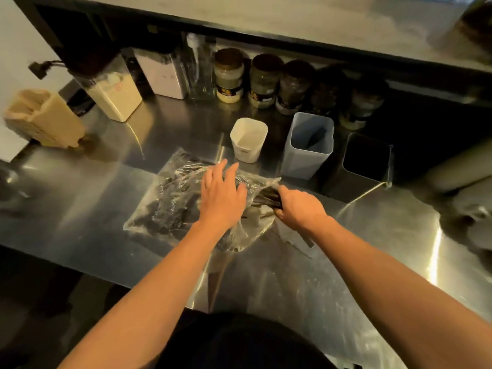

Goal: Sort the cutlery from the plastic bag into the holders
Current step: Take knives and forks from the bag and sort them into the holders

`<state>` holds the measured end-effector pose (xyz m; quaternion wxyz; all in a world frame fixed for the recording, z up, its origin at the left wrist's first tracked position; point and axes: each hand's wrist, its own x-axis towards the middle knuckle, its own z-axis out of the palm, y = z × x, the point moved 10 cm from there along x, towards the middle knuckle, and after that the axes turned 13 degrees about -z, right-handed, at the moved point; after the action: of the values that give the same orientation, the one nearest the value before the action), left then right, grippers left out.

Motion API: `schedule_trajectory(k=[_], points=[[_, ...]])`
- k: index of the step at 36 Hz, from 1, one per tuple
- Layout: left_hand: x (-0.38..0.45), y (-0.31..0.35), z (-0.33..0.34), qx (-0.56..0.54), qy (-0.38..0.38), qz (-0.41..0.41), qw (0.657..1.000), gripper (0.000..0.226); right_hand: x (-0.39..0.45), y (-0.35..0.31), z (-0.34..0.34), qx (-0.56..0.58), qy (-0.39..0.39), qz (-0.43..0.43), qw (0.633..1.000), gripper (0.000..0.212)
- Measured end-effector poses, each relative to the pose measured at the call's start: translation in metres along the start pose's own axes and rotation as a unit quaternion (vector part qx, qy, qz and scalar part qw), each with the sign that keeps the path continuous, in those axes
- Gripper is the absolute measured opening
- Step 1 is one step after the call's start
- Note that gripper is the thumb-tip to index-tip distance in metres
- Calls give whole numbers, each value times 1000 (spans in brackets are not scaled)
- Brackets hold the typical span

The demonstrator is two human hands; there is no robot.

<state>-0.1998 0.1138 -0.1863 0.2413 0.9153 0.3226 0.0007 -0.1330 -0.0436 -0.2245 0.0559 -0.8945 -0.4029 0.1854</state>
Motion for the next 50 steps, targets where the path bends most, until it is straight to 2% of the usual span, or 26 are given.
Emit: schedule_trajectory(k=[6, 14, 24, 30, 33, 38, 43, 45, 46, 48, 50], points=[[-14, 34, 1, -62, 17, 17, 998, 45, -39, 36, -4, 14, 13, 12, 1000, 33], [-18, 51, 1, -173, 25, -70, 982, 40, -102, 89, 0, 35, 48, 31, 998, 32], [-21, 59, 13, -231, -16, -116, 966, 39, -142, 126, -2, 97, 109, 57, 988, 30], [-22, 68, 22, -258, -54, -136, 955, 33, -145, 126, -8, 141, 137, 53, 979, 33], [-14, 67, 38, -303, -122, -173, 929, 38, -143, 119, -9, 147, 135, 43, 979, 34], [-17, 70, 58, -388, -252, -221, 859, 42, -142, 113, -9, 162, 134, 48, 976, 35], [-38, 80, 64, -529, -384, -224, 723, 63, -140, 104, -12, 191, 143, 75, 968, 36], [-45, 85, 63, -565, -415, -206, 683, 74, -138, 100, -14, 203, 154, 96, 962, 34], [-47, 89, 62, -569, -426, -188, 678, 77, -138, 99, -16, 206, 162, 108, 959, 33], [-51, 95, 57, -569, -428, -142, 688, 77, -135, 94, -19, 212, 181, 125, 952, 29], [-52, 102, 48, -572, -402, -99, 708, 57, -131, 87, -22, 223, 199, 138, 944, 24]])
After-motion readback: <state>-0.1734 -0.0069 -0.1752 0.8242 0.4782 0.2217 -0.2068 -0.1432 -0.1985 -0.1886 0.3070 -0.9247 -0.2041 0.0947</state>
